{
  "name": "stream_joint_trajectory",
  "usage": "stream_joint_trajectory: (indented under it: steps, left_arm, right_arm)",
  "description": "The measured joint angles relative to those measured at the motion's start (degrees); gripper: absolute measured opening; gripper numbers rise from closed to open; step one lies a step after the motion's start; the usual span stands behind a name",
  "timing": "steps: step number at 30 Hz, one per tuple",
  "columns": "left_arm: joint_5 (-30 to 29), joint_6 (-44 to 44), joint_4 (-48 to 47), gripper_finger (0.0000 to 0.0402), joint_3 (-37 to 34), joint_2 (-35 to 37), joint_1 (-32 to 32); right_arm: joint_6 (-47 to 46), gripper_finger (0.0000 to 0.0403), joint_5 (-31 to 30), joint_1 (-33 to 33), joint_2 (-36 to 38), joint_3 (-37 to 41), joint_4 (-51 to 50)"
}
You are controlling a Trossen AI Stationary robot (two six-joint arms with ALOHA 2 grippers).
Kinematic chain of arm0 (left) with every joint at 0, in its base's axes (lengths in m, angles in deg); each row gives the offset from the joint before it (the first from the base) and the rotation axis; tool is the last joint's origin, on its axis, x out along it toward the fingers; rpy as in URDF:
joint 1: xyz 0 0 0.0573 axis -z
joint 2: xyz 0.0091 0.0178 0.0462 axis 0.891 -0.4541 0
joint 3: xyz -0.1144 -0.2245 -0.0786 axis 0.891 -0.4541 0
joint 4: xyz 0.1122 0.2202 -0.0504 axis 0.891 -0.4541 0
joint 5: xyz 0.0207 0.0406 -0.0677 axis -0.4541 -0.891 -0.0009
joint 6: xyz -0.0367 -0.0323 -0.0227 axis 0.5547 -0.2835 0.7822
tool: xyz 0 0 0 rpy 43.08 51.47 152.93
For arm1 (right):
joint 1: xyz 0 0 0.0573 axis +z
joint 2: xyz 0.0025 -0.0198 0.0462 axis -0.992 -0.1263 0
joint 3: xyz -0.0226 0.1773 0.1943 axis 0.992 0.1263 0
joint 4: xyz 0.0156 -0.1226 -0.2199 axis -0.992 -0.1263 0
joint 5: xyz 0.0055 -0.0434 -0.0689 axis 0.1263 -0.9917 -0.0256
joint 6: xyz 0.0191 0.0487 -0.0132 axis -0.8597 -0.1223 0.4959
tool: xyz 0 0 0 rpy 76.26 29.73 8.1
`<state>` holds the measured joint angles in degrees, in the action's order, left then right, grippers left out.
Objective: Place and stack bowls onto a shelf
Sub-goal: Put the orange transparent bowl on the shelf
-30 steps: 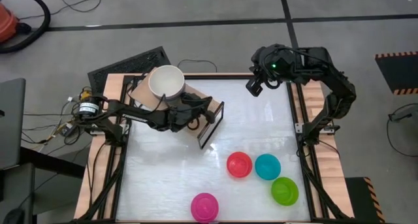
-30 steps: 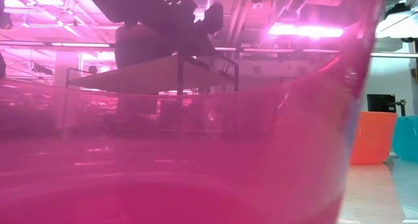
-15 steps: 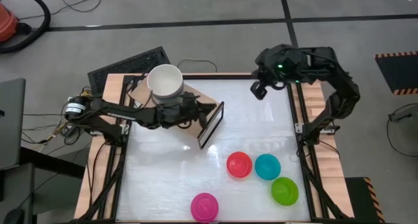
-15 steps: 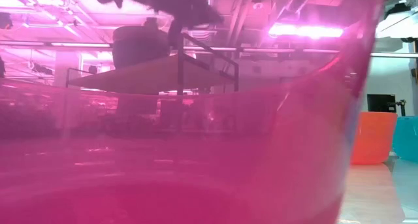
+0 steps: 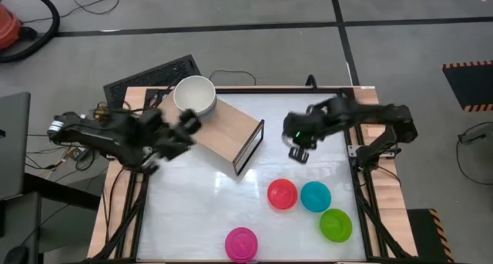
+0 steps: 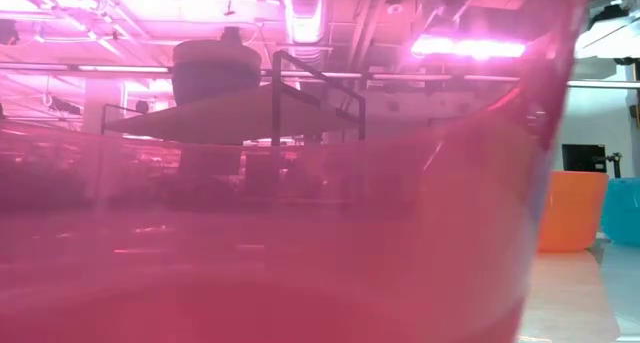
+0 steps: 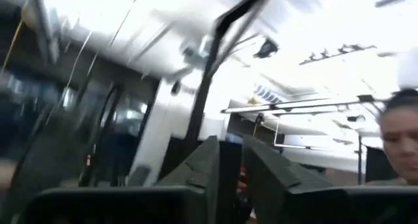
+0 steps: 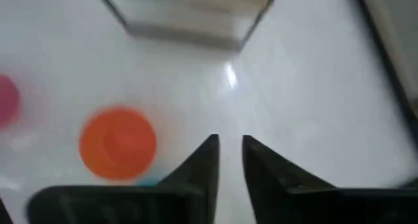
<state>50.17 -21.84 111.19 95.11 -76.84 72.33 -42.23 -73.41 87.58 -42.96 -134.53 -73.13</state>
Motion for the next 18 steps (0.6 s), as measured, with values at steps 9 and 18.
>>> stream_joint_trajectory:
  steps: [9, 18]
  left_arm:
    - [-9.86, -18.68, -12.19, 0.0173, 0.00, 6.83, 12.86]
    - [-14.76, -4.19, -34.92, 0.0229, -0.09, 12.69, 14.61]
  right_arm:
    - [-7.01, 0.0238, 12.13, 4.45, -0.01, 25.52, 15.43]
    - [-10.72, 0.0242, 16.89, 5.52, -1.11, 42.64, 42.43]
